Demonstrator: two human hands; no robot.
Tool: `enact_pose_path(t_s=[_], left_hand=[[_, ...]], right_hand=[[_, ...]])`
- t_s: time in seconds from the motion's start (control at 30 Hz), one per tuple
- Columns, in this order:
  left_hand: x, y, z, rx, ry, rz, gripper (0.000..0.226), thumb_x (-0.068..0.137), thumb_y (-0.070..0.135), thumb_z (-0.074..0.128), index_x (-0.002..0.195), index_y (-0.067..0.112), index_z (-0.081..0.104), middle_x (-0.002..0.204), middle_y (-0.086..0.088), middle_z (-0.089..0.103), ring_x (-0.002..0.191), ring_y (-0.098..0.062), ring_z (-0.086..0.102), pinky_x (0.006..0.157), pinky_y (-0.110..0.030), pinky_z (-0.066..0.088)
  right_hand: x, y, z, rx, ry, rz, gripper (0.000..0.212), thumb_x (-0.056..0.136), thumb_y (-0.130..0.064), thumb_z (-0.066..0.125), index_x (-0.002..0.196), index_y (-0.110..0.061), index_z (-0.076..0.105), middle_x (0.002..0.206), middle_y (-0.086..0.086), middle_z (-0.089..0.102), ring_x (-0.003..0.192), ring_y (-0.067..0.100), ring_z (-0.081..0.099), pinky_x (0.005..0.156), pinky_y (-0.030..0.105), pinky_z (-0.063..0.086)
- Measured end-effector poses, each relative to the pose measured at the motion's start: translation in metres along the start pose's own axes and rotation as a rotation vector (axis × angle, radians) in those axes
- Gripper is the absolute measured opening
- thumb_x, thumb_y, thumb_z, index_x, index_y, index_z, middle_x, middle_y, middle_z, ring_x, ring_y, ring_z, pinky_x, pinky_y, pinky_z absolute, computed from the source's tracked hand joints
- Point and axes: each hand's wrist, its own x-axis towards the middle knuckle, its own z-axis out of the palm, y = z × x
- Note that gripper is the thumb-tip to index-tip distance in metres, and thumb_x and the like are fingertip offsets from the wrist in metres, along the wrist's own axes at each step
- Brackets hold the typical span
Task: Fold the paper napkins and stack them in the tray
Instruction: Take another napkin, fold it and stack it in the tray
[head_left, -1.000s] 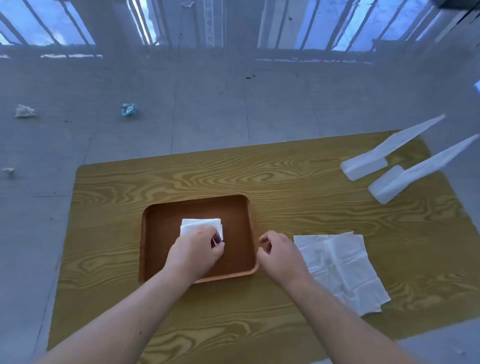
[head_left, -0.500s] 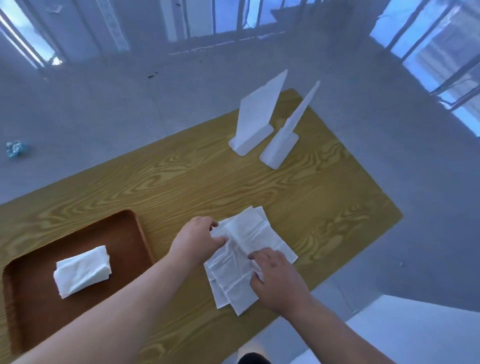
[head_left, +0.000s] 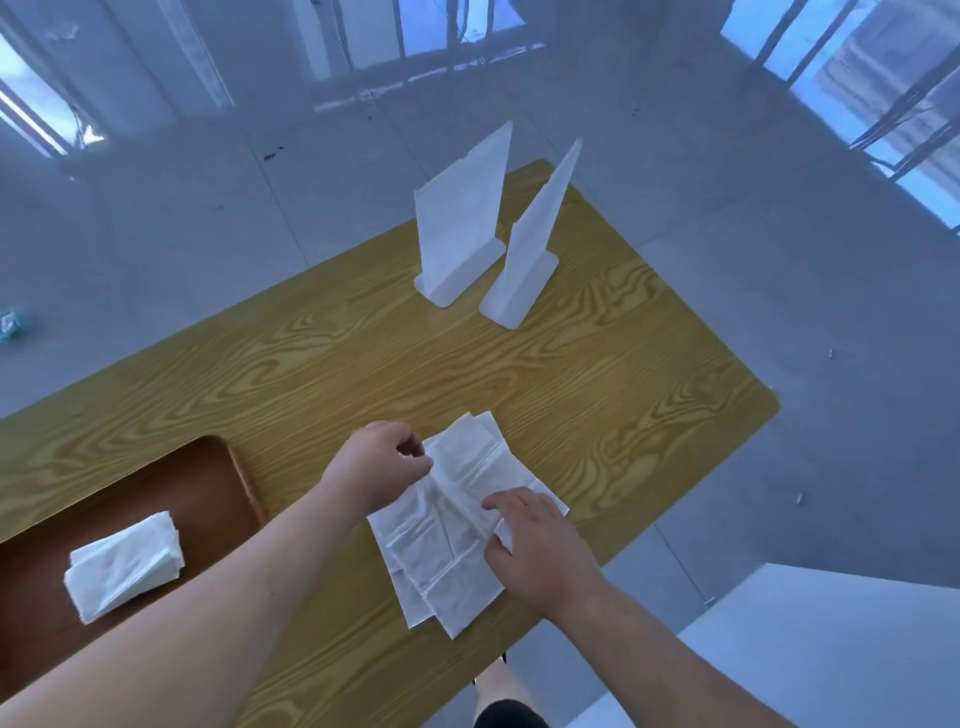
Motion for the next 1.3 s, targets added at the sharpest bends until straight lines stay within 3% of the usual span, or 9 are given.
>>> enact_pose_path(t_s=[0.13,0.3,0.57,0.73,0.97,1.07,1.17,1.23,1.3], left_hand=[[-0.013,-0.007,-0.009,-0.019,0.078,-0.034,0.023,0.083,0.053,0.065,0.098,0.035,0.063,0.1,0.016,0.063,0.085,-0.002,0.058,0.06,-0.026,0.043],[-0.008,-0.018,-0.006,0.093,0.015,-0.039,0.053,0.086,0.061,0.064,0.128,0.029,0.065,0.126,0.006,0.062,0.117,-0.02,0.059,0.083,-0.034,0.048],[0.001,-0.008,0.009,0.128,-0.036,0.01,0.035,0.087,0.058,0.066,0.113,0.034,0.067,0.115,0.007,0.056,0.122,-0.022,0.053,0.093,-0.036,0.047],[0.006,-0.002,0.012,0.148,0.024,-0.071,0.057,0.083,0.063,0.067,0.126,0.026,0.064,0.132,0.003,0.06,0.127,-0.023,0.053,0.09,-0.035,0.046],[0.003,0.014,0.012,0.156,-0.014,0.055,0.02,0.091,0.05,0.065,0.097,0.031,0.061,0.107,0.007,0.057,0.115,-0.021,0.051,0.083,-0.032,0.039],[-0.007,0.023,0.005,0.016,-0.011,0.083,0.019,0.088,0.046,0.069,0.085,0.03,0.06,0.098,0.012,0.063,0.092,-0.014,0.056,0.071,-0.031,0.041],[-0.025,0.027,-0.015,-0.404,-0.111,0.012,0.024,0.083,0.039,0.074,0.081,0.017,0.066,0.074,0.009,0.065,0.065,-0.013,0.056,0.061,-0.031,0.045],[-0.039,0.027,-0.035,-0.811,-0.213,-0.047,0.026,0.081,0.034,0.077,0.09,0.01,0.071,0.086,-0.006,0.074,0.075,-0.024,0.066,0.071,-0.04,0.052],[-0.057,0.02,-0.058,-1.07,-0.239,-0.077,0.021,0.08,0.032,0.079,0.087,0.015,0.07,0.093,-0.017,0.07,0.08,-0.031,0.064,0.072,-0.041,0.048]], right_hand=[[-0.001,-0.002,-0.006,-0.009,0.023,0.043,0.043,0.098,-0.034,0.053,0.141,-0.027,0.055,0.138,-0.009,0.056,0.134,0.015,0.047,0.106,0.03,0.044],[-0.002,-0.013,0.001,-0.038,-0.062,-0.003,0.051,0.098,-0.037,0.05,0.149,-0.029,0.05,0.151,-0.01,0.053,0.141,0.014,0.043,0.112,0.032,0.041],[-0.002,-0.008,0.007,-0.028,-0.114,-0.02,0.058,0.1,-0.037,0.048,0.157,-0.028,0.044,0.158,-0.007,0.05,0.148,0.015,0.036,0.118,0.035,0.038],[-0.002,-0.004,0.004,0.003,-0.127,-0.007,0.058,0.098,-0.036,0.049,0.155,-0.028,0.045,0.156,-0.006,0.053,0.147,0.012,0.036,0.115,0.032,0.041],[-0.001,-0.003,0.002,-0.01,-0.157,-0.02,0.058,0.098,-0.035,0.049,0.155,-0.027,0.045,0.156,-0.005,0.053,0.147,0.014,0.037,0.114,0.035,0.044],[-0.003,-0.004,-0.003,0.023,-0.095,-0.049,0.057,0.099,-0.039,0.051,0.155,-0.029,0.045,0.156,-0.008,0.052,0.147,0.014,0.038,0.114,0.032,0.039],[-0.003,-0.003,-0.014,0.122,0.11,-0.007,0.063,0.093,-0.057,0.055,0.151,-0.033,0.045,0.146,-0.011,0.053,0.138,0.011,0.044,0.112,0.025,0.036],[0.0,-0.004,-0.027,0.277,0.198,0.114,0.079,0.081,-0.075,0.061,0.148,-0.036,0.043,0.136,-0.012,0.054,0.127,0.009,0.051,0.104,0.031,0.045],[0.005,-0.016,-0.044,0.515,0.152,0.234,0.105,0.066,-0.09,0.068,0.151,-0.035,0.04,0.133,-0.008,0.057,0.121,0.011,0.057,0.096,0.033,0.049]])
